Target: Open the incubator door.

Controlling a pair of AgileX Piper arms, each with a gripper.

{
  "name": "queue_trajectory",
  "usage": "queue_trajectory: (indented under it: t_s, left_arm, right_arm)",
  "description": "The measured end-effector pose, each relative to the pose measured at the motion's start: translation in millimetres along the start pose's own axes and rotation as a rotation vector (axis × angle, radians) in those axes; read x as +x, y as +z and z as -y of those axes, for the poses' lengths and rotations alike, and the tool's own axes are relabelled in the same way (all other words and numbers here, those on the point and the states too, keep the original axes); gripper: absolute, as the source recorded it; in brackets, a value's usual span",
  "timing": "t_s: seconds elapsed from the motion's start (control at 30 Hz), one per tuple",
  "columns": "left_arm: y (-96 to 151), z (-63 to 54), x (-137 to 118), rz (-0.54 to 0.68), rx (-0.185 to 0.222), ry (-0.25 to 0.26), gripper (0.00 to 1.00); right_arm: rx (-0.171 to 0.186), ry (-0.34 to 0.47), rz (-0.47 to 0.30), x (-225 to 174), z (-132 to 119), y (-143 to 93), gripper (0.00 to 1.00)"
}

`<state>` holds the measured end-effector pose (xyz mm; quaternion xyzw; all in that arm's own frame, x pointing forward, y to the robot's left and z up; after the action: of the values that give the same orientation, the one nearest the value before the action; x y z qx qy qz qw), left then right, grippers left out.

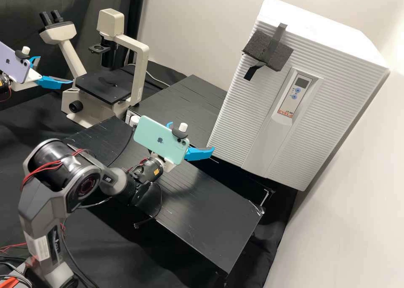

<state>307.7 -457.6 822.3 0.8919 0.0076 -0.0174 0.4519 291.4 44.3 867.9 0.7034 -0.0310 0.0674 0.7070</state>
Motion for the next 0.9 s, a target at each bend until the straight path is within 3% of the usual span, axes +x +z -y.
queue_trajectory:
  t_s: [0.3,0.4,0.6,0.9]
  left_arm:
    - [0,0.0,0,0.000,0.000,0.000,1.00]
    - [0,0.0,0,0.000,0.000,0.000,1.00]
    - [0,0.0,0,0.000,0.000,0.000,1.00]
    - [0,0.0,0,0.000,0.000,0.000,1.00]
  right_arm:
    - [0.030,0.187,-0.050,15,-50,-19,1.00]
    - [0.033,0.243,-0.015,25,-67,-24,1.00]
    - [0.051,0.310,0.053,38,-95,-31,1.00]
    - [0.025,0.343,0.018,46,-112,-46,1.00]
